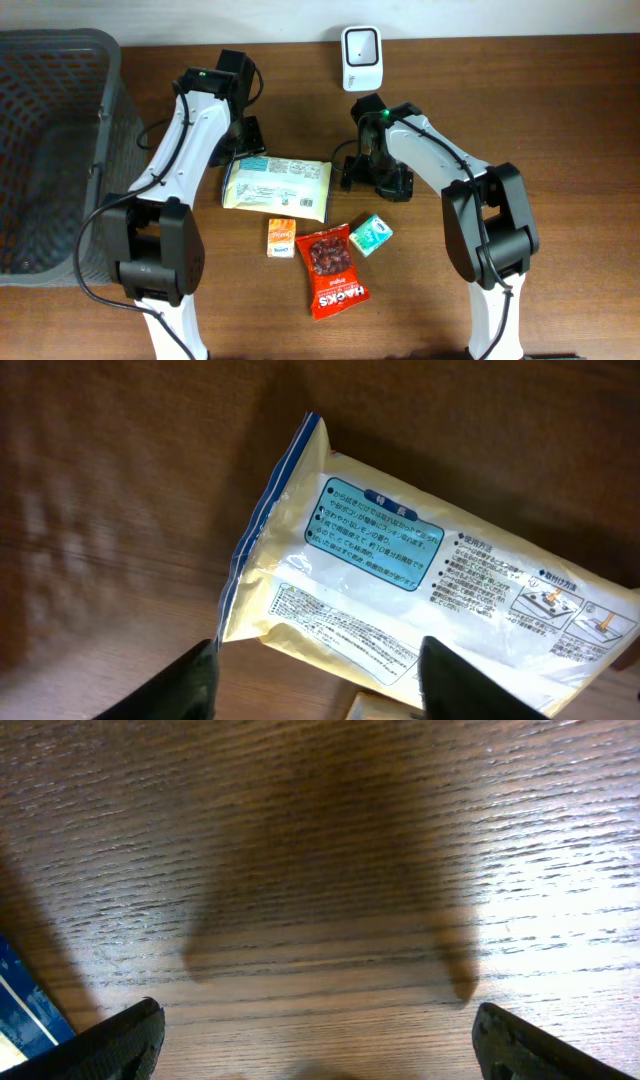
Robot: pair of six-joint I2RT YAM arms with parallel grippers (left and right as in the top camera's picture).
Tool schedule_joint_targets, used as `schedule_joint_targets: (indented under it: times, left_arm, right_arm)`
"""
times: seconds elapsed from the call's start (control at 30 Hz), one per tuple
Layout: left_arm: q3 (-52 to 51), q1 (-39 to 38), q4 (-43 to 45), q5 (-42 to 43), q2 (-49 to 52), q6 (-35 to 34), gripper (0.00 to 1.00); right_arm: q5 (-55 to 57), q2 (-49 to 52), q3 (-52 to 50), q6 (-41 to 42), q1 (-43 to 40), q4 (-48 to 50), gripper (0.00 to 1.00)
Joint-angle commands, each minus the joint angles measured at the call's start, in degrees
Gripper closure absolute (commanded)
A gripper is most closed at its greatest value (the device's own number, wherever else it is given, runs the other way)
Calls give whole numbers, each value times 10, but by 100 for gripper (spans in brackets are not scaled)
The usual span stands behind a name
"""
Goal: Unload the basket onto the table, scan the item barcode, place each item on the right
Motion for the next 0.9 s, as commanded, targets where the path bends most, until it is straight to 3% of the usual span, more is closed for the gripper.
schedule_joint_targets:
  times: [0.0,0.03,0.07,0.87]
  left_arm:
    - [5,0,5,5,-9,3,12]
    - [5,0,5,5,-9,3,2]
    - [5,0,5,5,-9,3,0]
    - [5,0,14,5,-9,3,1]
  right_arm:
    - [11,-9,13,5,-1,0,1]
    - [11,-9,13,5,-1,0,1]
    - [11,-9,13,5,-1,0,1]
    - [11,-9,13,5,-1,0,1]
